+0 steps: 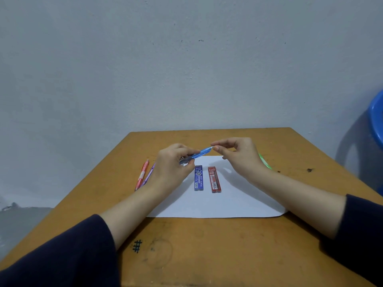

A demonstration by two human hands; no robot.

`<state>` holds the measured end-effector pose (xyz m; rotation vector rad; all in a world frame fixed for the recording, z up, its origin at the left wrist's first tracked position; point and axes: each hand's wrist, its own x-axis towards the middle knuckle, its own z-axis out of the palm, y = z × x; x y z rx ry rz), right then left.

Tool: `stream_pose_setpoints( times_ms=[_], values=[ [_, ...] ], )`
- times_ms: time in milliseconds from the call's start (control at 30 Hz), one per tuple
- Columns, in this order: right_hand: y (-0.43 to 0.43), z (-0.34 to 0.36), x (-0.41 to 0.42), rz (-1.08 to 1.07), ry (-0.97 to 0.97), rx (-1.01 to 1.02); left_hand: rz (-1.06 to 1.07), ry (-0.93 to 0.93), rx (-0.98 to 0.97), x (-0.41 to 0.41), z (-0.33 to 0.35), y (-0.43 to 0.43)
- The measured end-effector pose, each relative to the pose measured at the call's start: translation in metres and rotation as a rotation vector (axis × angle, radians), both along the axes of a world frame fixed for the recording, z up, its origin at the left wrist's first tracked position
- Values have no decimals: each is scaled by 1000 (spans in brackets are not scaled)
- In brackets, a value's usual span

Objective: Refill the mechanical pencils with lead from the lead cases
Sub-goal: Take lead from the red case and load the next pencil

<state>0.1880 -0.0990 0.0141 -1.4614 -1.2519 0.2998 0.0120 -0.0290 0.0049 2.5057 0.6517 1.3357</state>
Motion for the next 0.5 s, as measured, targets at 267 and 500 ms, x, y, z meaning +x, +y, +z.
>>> stream_pose_setpoints(
  times_ms=[267, 500],
  values=[
    [7, -4, 9, -9, 52, 7, 6, -19, -21, 0, -2, 3],
    [5, 1, 22, -83, -424, -41, 22, -5, -49, -1, -2, 6]
  ],
)
